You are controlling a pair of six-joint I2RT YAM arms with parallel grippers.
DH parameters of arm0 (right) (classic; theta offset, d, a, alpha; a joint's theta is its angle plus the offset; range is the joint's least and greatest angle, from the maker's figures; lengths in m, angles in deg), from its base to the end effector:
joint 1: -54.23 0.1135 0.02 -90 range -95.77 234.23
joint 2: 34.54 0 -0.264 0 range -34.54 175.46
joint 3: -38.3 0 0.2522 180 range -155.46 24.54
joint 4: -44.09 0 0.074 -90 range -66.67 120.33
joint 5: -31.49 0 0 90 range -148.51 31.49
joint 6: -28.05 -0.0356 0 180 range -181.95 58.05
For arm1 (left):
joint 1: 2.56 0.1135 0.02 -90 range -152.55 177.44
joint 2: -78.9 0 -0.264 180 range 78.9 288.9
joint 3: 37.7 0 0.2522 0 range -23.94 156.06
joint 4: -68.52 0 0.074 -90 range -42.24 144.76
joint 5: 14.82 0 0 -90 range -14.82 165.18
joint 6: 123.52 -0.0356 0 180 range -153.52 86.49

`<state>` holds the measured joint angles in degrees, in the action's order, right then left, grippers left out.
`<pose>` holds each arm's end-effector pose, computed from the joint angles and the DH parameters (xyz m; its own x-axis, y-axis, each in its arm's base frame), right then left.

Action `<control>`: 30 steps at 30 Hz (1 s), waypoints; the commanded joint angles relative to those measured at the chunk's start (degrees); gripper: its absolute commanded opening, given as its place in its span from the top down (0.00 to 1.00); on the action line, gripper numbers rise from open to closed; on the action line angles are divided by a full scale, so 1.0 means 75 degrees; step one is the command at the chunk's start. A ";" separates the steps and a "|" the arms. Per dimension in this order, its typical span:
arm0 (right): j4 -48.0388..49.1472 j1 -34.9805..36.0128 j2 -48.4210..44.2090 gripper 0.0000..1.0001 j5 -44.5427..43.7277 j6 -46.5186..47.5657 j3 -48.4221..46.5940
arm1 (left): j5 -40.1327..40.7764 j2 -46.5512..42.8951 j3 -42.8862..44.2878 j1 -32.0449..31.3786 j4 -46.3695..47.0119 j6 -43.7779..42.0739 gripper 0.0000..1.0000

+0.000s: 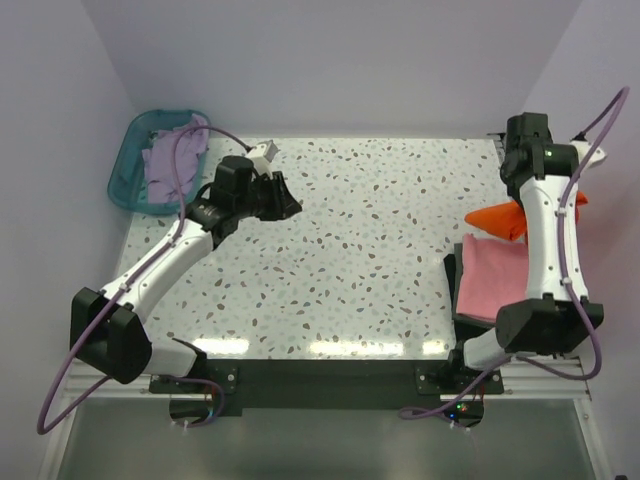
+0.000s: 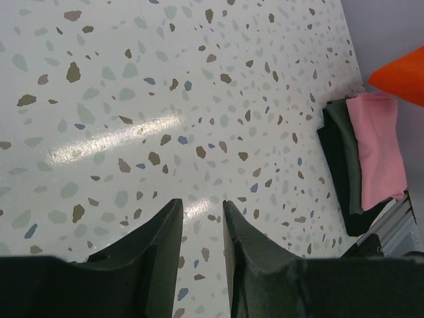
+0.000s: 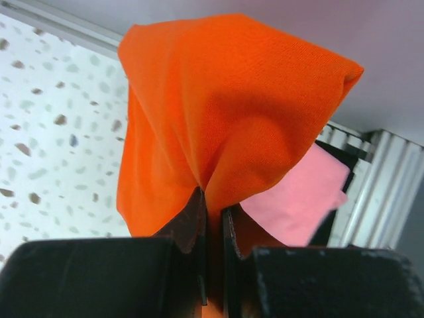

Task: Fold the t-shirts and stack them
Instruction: Neatly place the folded tshirt to the corner

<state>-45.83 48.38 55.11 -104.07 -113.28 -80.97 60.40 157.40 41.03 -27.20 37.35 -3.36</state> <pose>0.2826 -0.0545 0.4162 -0.2095 0.5710 -0.7938 0.9391 0.3436 -0.0007 0.2803 -0.1386 0.3175 -0.7065 -0.2104 -0.6757 0.2857 0.7887 -0.5443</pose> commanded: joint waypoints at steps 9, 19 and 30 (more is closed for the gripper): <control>-0.0909 -0.0052 -0.3536 0.01 0.0988 0.0374 0.4411 | -0.0103 -0.0529 -0.0823 -0.0663 0.0423 -0.0071 0.65; 0.0544 -0.0052 -0.4664 0.01 0.2920 0.1640 0.4049 | 0.0307 -0.1138 -0.1057 -0.0699 0.0294 -0.0071 0.63; 0.2888 0.2815 -0.4525 0.01 0.3779 0.1326 0.4892 | 0.0892 -0.1665 -0.1396 -0.0699 0.0223 0.0034 0.60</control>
<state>-32.28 61.45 20.27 -76.07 -102.07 -45.35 64.77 147.09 31.59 -32.31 37.52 -3.10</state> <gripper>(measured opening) 0.986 0.398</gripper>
